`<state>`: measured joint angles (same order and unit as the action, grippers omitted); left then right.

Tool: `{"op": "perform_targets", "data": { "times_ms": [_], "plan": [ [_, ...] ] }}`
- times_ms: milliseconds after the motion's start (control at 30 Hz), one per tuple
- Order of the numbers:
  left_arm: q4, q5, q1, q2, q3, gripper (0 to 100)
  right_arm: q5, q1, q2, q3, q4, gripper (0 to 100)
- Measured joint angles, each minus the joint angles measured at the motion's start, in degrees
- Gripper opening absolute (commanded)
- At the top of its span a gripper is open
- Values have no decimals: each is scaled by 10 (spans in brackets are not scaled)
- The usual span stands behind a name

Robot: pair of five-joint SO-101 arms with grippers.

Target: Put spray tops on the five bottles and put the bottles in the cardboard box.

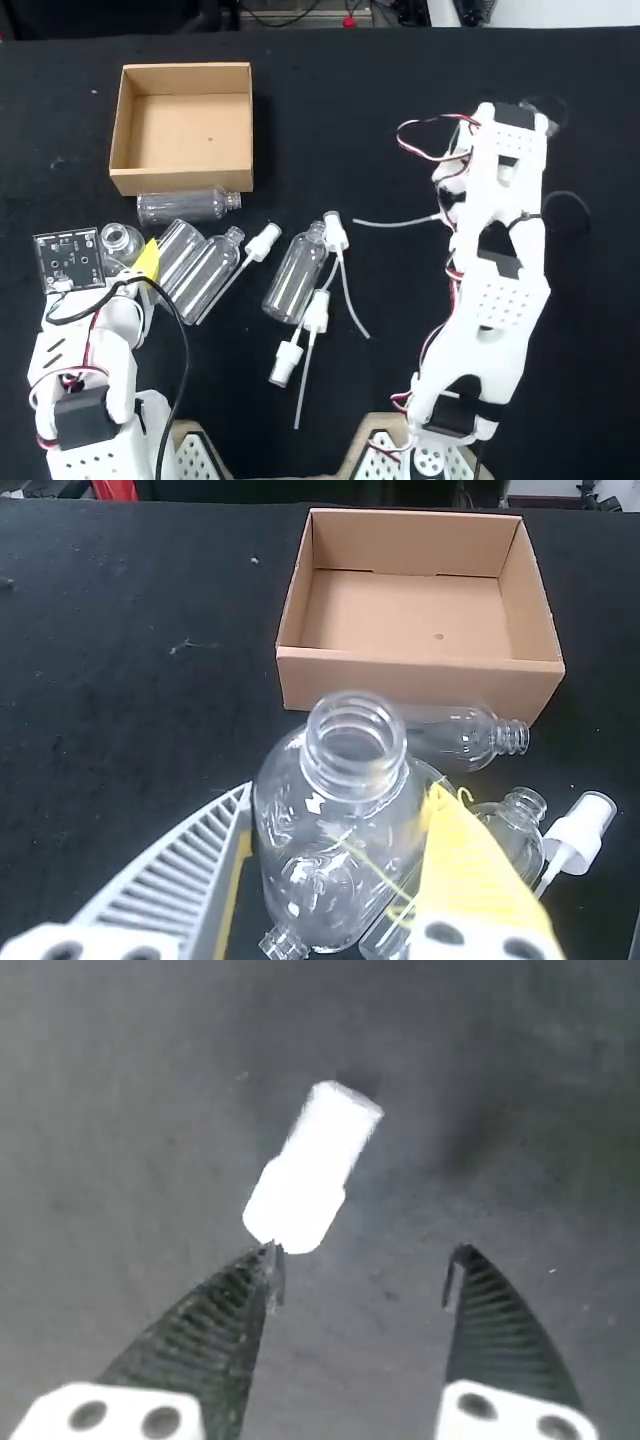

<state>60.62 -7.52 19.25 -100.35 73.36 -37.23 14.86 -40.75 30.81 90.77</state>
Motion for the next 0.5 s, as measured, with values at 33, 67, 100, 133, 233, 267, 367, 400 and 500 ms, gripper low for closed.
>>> {"op": "perform_targets", "data": {
  "times_ms": [33,67,100,133,233,267,367,400,500],
  "plan": [
    [0,0,0,0,0,216,-18,1,-8,11,1,265],
    [0,0,0,0,0,216,-33,-2,-18,26,1,265],
    [0,0,0,0,0,216,-45,-4,-29,41,3,265],
    [0,0,0,0,0,216,-53,-4,-41,56,4,265],
    [0,0,0,0,0,216,-67,-4,-76,98,4,265],
    [0,0,0,0,0,216,-67,-4,-89,110,4,264],
    [0,0,0,0,0,216,-67,-1,-131,127,5,232],
    [0,0,0,0,0,216,-65,-1,-137,134,7,203],
    [0,0,0,1,0,216,-23,0,-153,161,23,119]
  ]
}}
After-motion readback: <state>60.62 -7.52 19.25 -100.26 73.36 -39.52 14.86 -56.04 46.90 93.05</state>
